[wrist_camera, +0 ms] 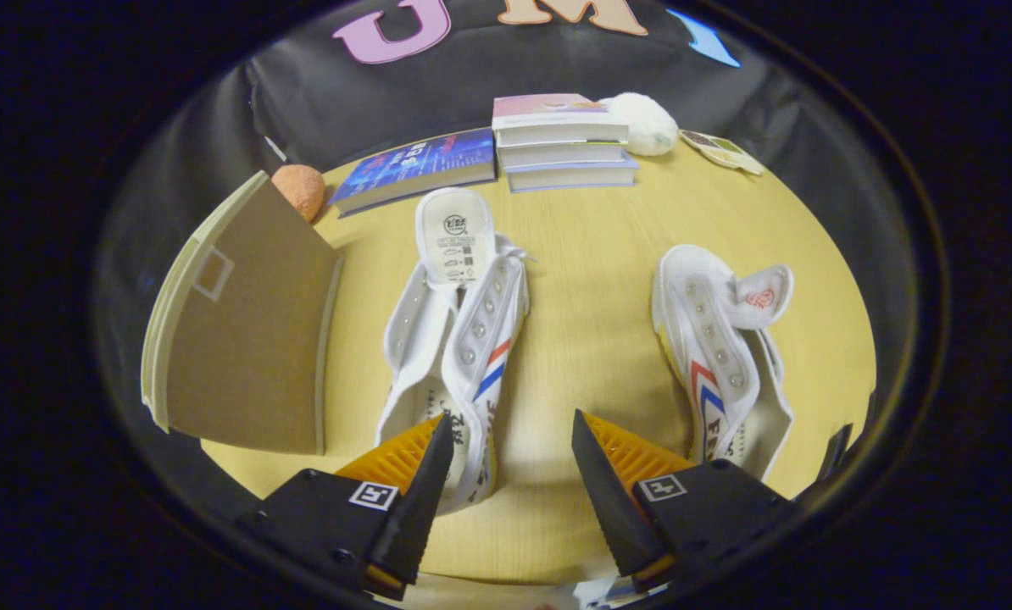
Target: Open the storage box then place both shoes into the box .Put the left shoe in first, then the right shoe, with the right side of both shoes facing outward in a uniform manner.
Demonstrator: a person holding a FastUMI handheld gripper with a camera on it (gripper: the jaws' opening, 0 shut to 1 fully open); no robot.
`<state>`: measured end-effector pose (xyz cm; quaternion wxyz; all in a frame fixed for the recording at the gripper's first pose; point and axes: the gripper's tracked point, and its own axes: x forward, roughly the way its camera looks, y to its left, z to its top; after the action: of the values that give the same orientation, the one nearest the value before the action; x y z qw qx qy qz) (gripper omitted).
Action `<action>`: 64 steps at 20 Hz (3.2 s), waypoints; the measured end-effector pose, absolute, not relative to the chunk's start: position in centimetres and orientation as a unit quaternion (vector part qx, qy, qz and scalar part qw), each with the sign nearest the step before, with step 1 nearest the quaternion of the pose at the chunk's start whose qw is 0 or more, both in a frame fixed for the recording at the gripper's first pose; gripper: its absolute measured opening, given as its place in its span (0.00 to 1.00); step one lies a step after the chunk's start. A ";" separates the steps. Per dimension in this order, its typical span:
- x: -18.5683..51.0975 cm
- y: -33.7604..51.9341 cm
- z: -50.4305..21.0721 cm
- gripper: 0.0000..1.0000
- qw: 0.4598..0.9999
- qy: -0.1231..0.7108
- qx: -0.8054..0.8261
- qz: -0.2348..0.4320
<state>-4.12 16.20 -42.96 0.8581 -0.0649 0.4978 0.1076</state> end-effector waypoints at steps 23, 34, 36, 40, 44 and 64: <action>2.7 19.4 -45.6 0.27 0.827 0.542 0.128 0.078; 1.7 18.6 -45.1 0.05 0.805 0.566 0.166 0.066; 0.5 19.0 -44.7 0.05 0.775 0.588 0.221 0.069; -0.7 19.6 -41.5 0.05 0.739 0.588 0.321 0.080; -1.8 20.4 -36.1 0.05 0.714 0.579 0.377 0.114; -4.5 45.0 -21.7 0.05 0.672 0.554 0.400 0.285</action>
<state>-4.50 45.02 -21.73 0.6721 0.3996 0.5544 0.2852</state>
